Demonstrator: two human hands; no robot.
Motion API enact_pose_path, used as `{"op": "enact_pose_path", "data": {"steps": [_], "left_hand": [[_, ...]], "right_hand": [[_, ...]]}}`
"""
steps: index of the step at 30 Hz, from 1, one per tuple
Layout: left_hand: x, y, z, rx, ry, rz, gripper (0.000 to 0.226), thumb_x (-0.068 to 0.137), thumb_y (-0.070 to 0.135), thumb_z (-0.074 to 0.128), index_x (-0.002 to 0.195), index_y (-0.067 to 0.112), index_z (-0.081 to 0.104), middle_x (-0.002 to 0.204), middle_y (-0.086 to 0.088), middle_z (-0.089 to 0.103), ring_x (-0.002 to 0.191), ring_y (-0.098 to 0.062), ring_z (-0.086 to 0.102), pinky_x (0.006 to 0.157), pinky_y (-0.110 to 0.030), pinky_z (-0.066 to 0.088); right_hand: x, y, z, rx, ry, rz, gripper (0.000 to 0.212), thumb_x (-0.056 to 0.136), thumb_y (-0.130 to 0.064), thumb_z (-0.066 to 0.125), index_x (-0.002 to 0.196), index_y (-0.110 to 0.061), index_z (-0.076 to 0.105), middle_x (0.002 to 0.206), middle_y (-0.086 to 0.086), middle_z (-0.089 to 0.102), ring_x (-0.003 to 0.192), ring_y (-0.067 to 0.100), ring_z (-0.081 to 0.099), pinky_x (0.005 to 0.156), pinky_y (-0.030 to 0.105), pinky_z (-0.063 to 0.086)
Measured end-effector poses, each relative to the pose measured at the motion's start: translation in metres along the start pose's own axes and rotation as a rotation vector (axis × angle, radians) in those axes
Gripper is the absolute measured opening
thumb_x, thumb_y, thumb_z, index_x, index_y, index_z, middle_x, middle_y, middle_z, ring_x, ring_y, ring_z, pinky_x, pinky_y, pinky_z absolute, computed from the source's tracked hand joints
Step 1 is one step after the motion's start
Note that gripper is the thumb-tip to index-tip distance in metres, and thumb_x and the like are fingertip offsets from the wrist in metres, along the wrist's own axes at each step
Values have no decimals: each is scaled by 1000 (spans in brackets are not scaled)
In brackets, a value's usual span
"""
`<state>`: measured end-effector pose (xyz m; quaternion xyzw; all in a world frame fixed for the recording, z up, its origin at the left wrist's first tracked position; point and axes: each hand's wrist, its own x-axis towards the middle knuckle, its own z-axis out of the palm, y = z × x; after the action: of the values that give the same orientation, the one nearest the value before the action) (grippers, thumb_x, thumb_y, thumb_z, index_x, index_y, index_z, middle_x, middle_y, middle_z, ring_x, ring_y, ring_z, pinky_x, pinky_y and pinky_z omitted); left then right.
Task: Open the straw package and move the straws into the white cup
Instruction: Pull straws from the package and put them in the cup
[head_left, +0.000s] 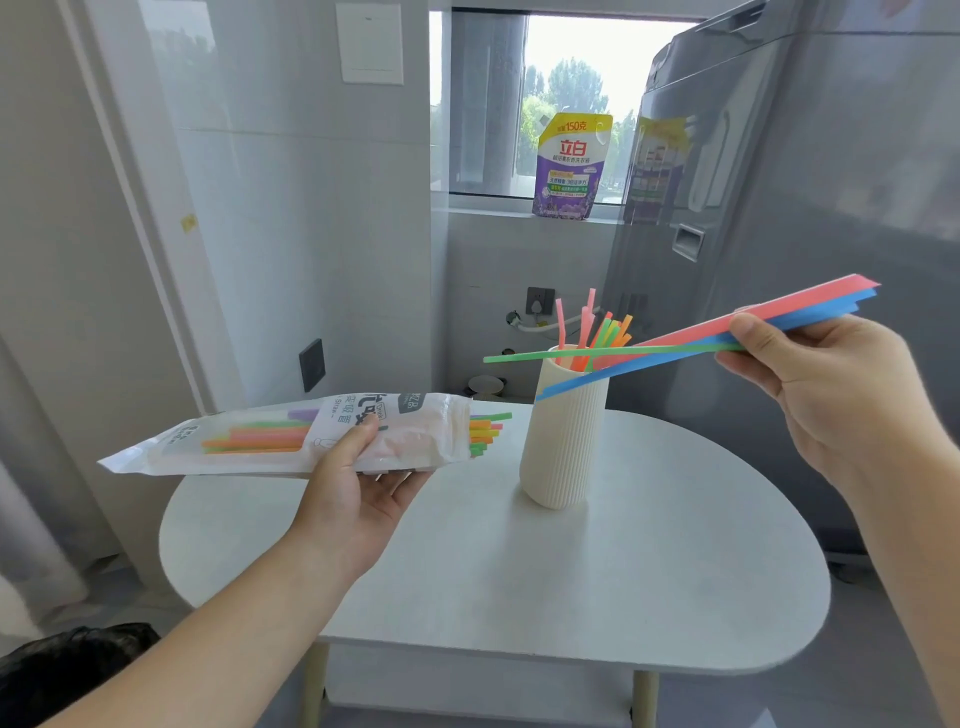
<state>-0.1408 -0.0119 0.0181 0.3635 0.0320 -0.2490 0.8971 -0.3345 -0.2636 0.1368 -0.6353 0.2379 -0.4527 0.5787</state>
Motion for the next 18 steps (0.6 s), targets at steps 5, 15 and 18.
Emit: {"op": "enact_pose_path", "data": {"steps": [5, 15, 18], "left_hand": [[0, -5, 1, 6, -17, -8, 32, 95, 18, 66, 127, 19, 64, 115, -11, 77, 92, -25, 78, 72, -44, 65], [-2, -16, 8, 10, -48, -43, 37, 95, 18, 66, 131, 19, 63, 122, -12, 75, 106, -29, 74, 77, -47, 64], [-2, -18, 8, 16, -58, -46, 38, 95, 18, 66, 133, 20, 62, 122, -12, 75, 107, -29, 74, 78, -47, 63]], "right_hand": [[5, -10, -5, -13, 44, -61, 3, 89, -13, 73, 86, -13, 73, 87, -4, 78, 85, 14, 77, 82, 22, 59], [11, -19, -10, -26, 60, -81, 2, 88, -14, 74, 88, -13, 73, 90, -3, 77, 87, 15, 77, 83, 23, 59], [11, -19, -11, -41, 60, -85, 2, 88, -14, 75, 87, -14, 73, 87, -5, 78, 87, 15, 77, 83, 23, 59]]}}
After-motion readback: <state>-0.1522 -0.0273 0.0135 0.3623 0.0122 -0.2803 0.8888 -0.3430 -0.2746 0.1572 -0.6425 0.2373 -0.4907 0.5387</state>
